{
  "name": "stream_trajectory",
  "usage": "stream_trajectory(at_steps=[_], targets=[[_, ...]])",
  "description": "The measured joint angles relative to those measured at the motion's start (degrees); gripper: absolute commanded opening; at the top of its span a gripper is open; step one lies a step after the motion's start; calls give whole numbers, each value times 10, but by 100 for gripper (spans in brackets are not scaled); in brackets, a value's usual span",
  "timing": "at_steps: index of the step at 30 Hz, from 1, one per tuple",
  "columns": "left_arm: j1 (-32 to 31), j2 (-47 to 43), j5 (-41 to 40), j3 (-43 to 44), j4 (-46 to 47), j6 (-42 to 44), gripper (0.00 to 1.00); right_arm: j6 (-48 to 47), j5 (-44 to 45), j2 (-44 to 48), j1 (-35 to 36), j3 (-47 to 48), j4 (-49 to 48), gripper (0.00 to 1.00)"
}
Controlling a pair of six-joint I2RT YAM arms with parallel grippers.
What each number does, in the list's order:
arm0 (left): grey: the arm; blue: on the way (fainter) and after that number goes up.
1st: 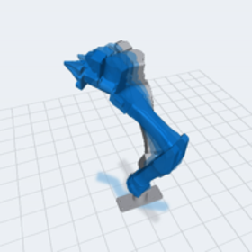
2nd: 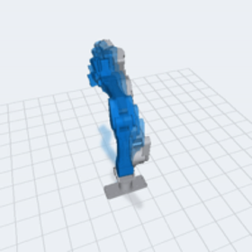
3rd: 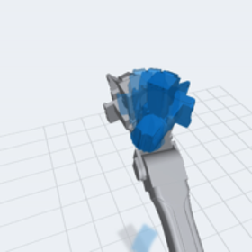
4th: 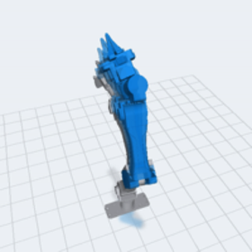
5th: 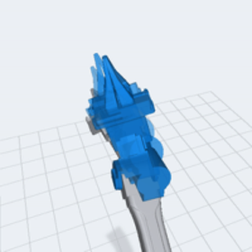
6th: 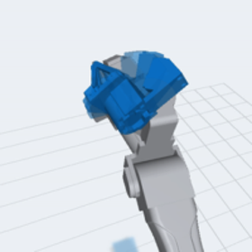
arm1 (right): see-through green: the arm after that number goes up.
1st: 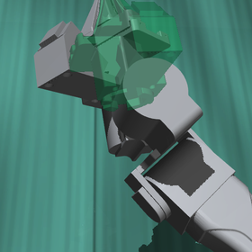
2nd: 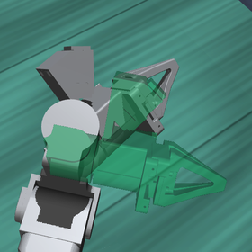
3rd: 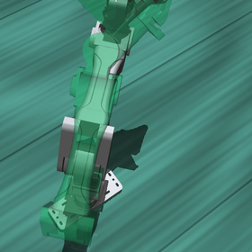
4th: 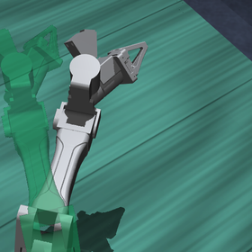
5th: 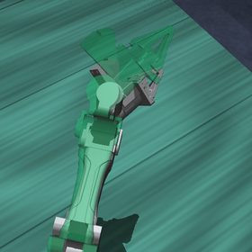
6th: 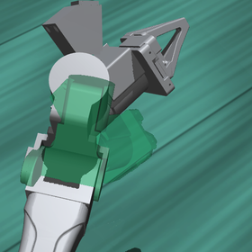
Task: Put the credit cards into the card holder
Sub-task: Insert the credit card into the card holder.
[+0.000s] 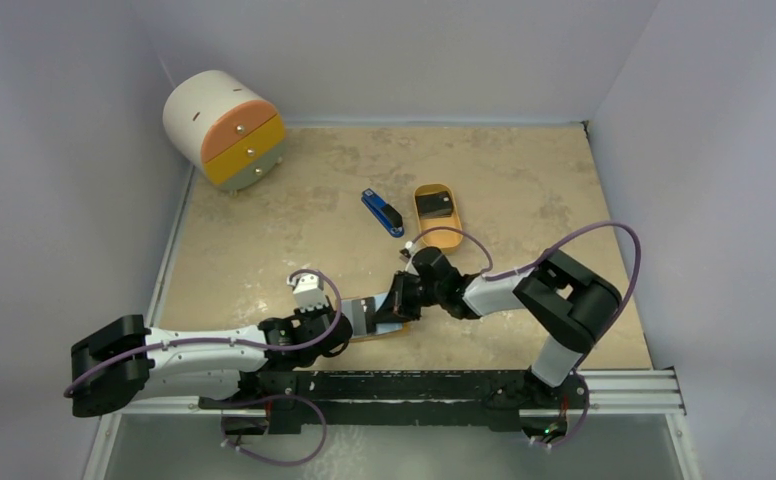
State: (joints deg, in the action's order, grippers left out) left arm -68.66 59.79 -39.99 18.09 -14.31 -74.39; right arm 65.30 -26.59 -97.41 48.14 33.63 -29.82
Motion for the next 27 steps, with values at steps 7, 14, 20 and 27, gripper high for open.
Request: stream_trajectory(at_steps=[7, 14, 20, 27], targets=[[0, 1, 0, 0, 1, 0, 6, -18, -1, -1, 3, 20, 16, 20], [0, 2, 2, 0, 4, 0, 6, -38, 1, 21, 3, 22, 49, 32], [0, 7, 2, 0, 11, 0, 5, -48, 1, 20, 5, 33, 63, 33], [0, 9, 2, 0, 14, 1, 5, -59, 0, -6, 8, 59, 73, 33]])
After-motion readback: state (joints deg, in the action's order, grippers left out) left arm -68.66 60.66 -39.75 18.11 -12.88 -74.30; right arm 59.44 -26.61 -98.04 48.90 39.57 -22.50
